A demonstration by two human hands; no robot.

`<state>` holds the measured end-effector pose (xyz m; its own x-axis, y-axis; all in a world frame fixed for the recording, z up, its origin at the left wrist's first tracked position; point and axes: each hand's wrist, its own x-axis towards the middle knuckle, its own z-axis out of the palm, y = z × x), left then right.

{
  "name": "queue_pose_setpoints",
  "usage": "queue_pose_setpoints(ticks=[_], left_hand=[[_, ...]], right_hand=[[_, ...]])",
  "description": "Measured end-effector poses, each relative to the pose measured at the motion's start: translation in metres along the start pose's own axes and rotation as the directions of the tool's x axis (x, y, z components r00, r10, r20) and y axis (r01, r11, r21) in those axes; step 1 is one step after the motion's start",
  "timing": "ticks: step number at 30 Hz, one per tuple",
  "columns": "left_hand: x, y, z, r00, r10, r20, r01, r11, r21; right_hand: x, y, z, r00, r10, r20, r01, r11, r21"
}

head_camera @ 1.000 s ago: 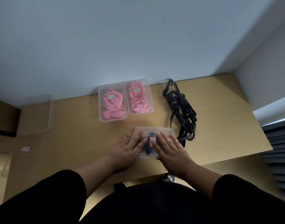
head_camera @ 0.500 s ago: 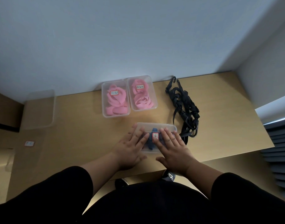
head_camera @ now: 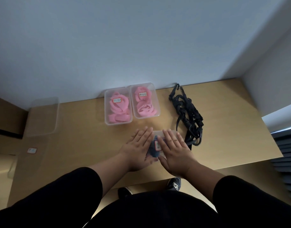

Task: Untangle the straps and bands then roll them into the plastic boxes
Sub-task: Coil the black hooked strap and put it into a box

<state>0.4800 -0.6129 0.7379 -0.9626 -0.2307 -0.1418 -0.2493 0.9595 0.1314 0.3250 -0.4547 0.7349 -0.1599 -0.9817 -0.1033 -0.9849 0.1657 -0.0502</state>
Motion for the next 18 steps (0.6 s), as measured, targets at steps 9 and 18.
queue_pose_setpoints(ticks=[9, 18], left_hand=[[0.004, -0.005, 0.005, 0.997, 0.083, 0.004, -0.083, 0.996, -0.019], [0.005, -0.007, 0.014, 0.971, 0.061, -0.233, -0.088, 0.99, -0.109]], right_hand=[[0.006, 0.008, 0.003, 0.998, -0.06, -0.013, 0.061, 0.997, 0.055], [0.012, 0.016, 0.002, 0.995, -0.085, -0.047, 0.091, 0.986, 0.141]])
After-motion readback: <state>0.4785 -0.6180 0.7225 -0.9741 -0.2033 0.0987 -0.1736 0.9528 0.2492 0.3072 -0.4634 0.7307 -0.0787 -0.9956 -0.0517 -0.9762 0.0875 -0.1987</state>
